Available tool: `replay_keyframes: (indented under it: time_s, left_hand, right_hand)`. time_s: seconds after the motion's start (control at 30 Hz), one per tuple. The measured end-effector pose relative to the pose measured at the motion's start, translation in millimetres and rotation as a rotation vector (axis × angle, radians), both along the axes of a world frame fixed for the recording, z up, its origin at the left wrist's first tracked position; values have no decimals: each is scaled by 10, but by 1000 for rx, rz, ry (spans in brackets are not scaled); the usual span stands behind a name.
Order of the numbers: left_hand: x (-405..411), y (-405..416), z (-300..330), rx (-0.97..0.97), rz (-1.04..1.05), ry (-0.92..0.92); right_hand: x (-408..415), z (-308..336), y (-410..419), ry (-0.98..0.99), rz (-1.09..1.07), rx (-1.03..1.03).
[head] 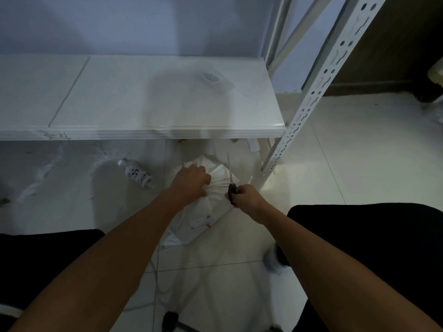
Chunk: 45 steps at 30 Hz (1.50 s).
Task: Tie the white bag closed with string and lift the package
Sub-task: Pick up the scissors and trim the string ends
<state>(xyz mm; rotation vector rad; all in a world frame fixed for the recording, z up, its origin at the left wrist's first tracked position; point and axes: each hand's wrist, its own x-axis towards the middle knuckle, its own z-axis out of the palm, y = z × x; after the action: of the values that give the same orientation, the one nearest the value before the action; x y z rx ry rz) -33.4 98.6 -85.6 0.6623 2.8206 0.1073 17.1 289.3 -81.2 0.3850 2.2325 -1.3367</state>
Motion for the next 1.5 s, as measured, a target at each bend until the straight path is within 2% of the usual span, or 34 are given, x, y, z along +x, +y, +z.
replay_keyframes:
  time_s: [0.1, 0.27, 0.37, 0.47, 0.7, 0.87, 1.17, 1.5]
  left_hand:
    - [-130, -70, -84, 164, 68, -90]
    - [-121, -313, -122, 642, 218, -205]
    - [-73, -416, -211, 779, 274, -218]
    - [-70, -454, -298, 814, 393, -167]
    - [-71, -406, -434, 896, 565, -230]
    - [-90, -408, -511, 944, 574, -217]
    - [-53, -396, -558, 1083, 624, -318]
    - [-47, -380, -546, 1129, 686, -359]
  right_hand:
    - [50, -30, 36, 26, 36, 21]
    - [132, -80, -46, 110, 173, 110]
    - [188, -109, -48, 139, 228, 168]
    - [214, -110, 5, 143, 246, 220]
    - [251, -100, 26, 137, 435, 341]
    - [250, -105, 41, 138, 464, 363]
    - [168, -43, -105, 217, 450, 396]
    - [168, -37, -134, 246, 423, 371]
